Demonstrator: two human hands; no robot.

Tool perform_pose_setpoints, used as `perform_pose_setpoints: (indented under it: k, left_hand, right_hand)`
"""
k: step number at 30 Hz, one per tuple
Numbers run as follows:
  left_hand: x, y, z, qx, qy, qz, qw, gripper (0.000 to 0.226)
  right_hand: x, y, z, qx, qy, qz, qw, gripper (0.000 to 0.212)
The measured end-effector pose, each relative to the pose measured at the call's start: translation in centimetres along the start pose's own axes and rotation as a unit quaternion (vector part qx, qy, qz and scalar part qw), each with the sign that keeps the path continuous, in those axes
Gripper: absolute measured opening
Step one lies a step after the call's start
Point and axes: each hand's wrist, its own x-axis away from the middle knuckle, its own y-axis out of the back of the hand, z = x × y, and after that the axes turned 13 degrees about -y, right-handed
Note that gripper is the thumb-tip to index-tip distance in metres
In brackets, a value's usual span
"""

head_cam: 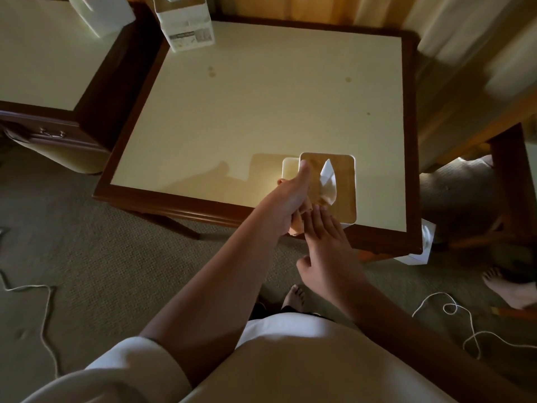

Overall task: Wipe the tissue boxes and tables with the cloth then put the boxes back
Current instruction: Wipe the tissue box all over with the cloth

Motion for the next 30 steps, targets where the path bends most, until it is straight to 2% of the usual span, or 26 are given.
perform_pose_setpoints:
  k: [3,7,9,11,14,16,18,22,26,28,30]
  left_hand:
    - [-0.4,0.2,0.0,-0.01,0.012,0.017,1.0,0.086]
    - [-0.9,-0.8,0.1,-0.063,0.001,0.025,0.998,0.114]
    - [-0.7,-1.6,0.3,-0.095,-0.002,0.019,0.995,0.119]
    - [-0.1,-2.2,0.2,-0.163,-0.031,0.003,0.986,0.104]
    - [0.2,-2.5,1.0,-0.242,-0.11,-0.019,0.964,0.058]
    - [-0.1,-2.2,2.2,-0.273,-0.169,-0.043,0.946,0.046]
    - [-0.3,-1.2,3.4,-0.271,-0.205,-0.089,0.936,0.035]
    - [0.8,0.3,4.3,-0.186,-0.243,-0.172,0.936,0.011]
    - [1.0,0.7,4.7,-0.165,-0.292,-0.191,0.922,0.014]
    - [1.3,0.5,4.8,-0.164,-0.28,-0.162,0.932,0.009]
    - [1.5,0.1,4.7,-0.16,-0.243,-0.115,0.95,0.019]
  right_hand:
    - [0.1,0.0,-0.1,0.009,0.0,0.003,1.0,0.098]
    - [0.1,0.0,-0.2,0.006,0.005,0.017,1.0,0.095]
    - [0.0,0.1,-0.2,0.011,0.005,0.026,1.0,0.094]
    - [0.0,0.3,-0.2,0.023,0.007,0.032,0.999,0.092]
    - [0.0,0.3,0.0,0.026,0.006,0.032,0.999,0.09]
    - [0.0,0.1,0.0,0.028,0.003,0.027,0.999,0.091]
    - [-0.1,-0.1,0.0,0.031,0.001,0.024,0.999,0.095]
    - [-0.1,-0.2,-0.2,0.024,-0.01,0.006,1.0,0.105]
    - [-0.1,-0.4,-0.2,0.016,-0.007,-0.011,1.0,0.104]
    - [-0.1,-0.3,-0.2,0.007,-0.007,-0.004,1.0,0.103]
    - [-0.2,-0.2,-0.2,0.0,-0.009,0.005,1.0,0.102]
